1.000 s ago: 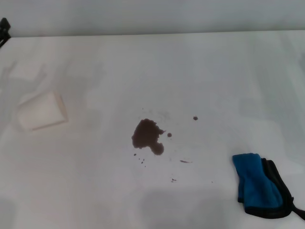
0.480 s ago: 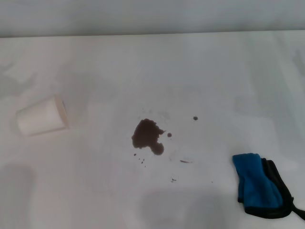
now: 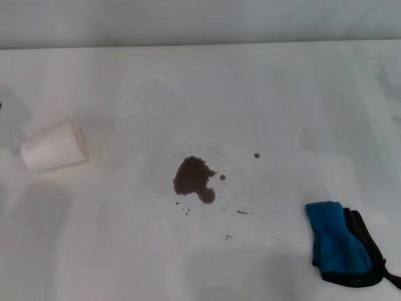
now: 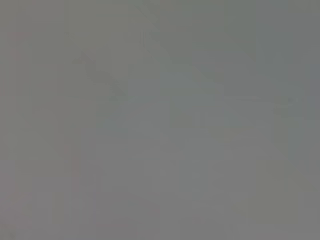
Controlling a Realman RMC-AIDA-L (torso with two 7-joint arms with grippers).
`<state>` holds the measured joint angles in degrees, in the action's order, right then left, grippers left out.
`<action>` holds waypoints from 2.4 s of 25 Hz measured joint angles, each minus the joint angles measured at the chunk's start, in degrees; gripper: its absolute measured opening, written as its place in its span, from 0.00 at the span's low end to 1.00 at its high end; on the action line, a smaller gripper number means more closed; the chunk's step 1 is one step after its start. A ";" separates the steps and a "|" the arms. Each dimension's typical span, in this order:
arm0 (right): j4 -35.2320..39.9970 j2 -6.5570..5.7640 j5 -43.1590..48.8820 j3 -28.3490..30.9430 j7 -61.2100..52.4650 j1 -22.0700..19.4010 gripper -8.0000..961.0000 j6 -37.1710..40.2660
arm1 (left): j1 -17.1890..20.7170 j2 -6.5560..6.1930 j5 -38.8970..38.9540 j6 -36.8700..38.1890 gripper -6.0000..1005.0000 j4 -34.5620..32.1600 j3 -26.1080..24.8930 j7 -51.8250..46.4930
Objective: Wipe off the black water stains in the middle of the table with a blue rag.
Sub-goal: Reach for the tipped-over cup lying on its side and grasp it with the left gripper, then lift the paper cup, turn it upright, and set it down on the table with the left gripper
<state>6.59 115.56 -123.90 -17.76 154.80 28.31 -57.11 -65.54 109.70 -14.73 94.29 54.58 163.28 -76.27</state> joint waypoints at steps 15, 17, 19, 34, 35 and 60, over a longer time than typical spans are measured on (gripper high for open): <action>-3.38 0.05 -0.56 0.00 -1.52 -1.36 0.91 -5.16 | -2.39 7.95 -6.41 -8.01 0.87 -0.47 0.06 11.82; -3.41 0.05 -0.56 0.00 -1.55 -1.42 0.91 -5.55 | -2.29 8.79 -6.46 -9.38 0.87 -1.38 0.05 12.16; -3.42 0.05 -0.56 0.01 -1.60 -1.46 0.91 -5.95 | -1.99 9.04 -6.44 -10.29 0.87 -3.16 0.01 11.93; -2.84 -0.27 -0.56 0.01 -1.66 -1.43 0.91 -6.19 | 0.54 9.22 -6.12 -20.84 0.87 -12.56 -0.07 10.91; -2.81 -0.27 -0.56 0.01 -1.67 -1.39 0.91 -6.06 | 0.88 9.22 -6.00 -21.93 0.87 -13.29 -0.09 10.90; -2.72 -0.34 -0.51 -0.01 -1.70 -1.21 0.91 -4.50 | 2.29 9.27 7.44 -27.60 0.72 -19.97 -0.15 12.82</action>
<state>3.87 115.22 -124.41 -17.77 153.10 27.11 -61.61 -63.25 118.96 -7.29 66.70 34.60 163.13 -63.45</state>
